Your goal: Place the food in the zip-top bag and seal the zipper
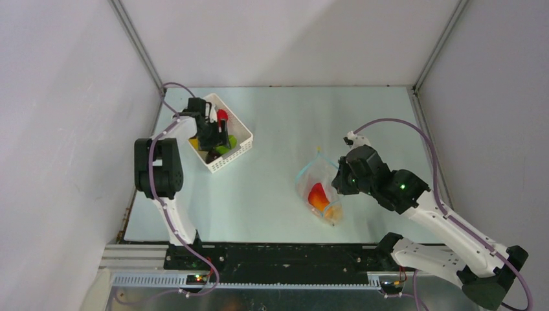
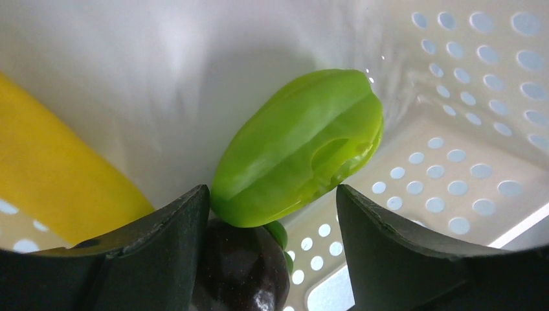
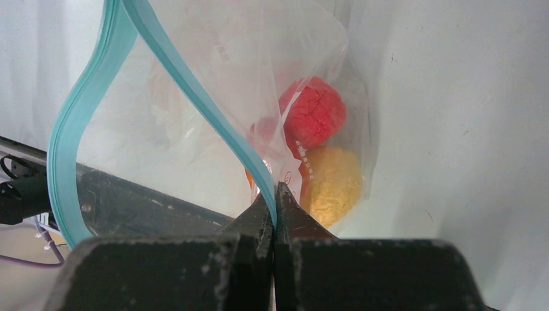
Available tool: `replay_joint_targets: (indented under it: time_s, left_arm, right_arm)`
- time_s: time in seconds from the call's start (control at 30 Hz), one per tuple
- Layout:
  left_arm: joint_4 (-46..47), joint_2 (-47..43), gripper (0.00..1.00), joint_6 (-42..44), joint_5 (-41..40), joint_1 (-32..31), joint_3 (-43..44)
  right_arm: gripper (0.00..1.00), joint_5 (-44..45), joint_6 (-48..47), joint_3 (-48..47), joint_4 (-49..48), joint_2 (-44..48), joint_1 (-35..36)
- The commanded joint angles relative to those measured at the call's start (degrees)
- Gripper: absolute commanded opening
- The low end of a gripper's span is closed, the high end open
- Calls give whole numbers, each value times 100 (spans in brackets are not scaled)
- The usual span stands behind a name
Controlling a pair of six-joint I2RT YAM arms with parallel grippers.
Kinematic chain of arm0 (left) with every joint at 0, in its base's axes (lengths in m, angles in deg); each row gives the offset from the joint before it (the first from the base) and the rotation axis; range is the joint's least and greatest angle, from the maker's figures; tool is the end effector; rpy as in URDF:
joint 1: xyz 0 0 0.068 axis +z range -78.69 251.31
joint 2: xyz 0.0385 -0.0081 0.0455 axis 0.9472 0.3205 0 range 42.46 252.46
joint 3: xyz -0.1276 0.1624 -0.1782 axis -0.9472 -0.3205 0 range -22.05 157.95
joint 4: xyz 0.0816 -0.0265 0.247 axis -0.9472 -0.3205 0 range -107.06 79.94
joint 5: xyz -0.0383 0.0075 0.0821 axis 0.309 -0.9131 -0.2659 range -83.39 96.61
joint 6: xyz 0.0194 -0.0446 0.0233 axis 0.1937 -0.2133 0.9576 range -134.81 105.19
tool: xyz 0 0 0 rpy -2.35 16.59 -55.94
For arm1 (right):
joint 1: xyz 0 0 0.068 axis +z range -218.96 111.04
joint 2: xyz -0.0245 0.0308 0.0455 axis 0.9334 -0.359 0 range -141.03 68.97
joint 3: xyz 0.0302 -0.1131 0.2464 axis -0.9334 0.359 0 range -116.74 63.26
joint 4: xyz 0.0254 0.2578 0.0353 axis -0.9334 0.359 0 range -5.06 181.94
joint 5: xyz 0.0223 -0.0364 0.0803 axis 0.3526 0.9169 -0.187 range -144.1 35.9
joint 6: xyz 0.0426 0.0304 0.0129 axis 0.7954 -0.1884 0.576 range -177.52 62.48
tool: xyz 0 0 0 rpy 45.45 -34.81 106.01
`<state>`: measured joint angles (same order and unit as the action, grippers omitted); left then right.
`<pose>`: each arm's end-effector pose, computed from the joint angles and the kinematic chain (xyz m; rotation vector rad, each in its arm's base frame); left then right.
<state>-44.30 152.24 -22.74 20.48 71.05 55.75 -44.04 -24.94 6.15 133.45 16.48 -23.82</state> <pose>0.3927 -0.0103 0.1837 -0.1125 2.7203 -0.3711 0.1294 0.1213 0.3268 -0.1710 2.3648 0.4702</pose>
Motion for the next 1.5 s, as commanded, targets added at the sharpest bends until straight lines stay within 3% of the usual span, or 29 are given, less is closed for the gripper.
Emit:
replay_joint_targets:
  time_s: [0.0, 0.6, 0.9, 1.07, 1.33, 1.47]
  left_arm:
    - [70, 115, 76, 114, -17, -258, 241]
    - [213, 570, 66, -210, -553, -713, 730]
    - [254, 589, 50, -245, -688, -781, 711]
    - [404, 332, 40, -253, -748, -783, 522]
    - [772, -227, 40, -232, -1032, -786, 17]
    - [769, -231, 34, -301, -1126, -783, 61]
  right_arm:
    - [0, 97, 64, -64, -60, -7, 15]
    - [0, 102, 86, 67, -120, 3, 47]
    - [0, 109, 86, 68, -123, 4, 47]
    - [0, 112, 123, 68, -118, 5, 44]
    - [0, 175, 183, 68, -38, 135, 39]
    - [0, 176, 208, 72, -31, 160, 55]
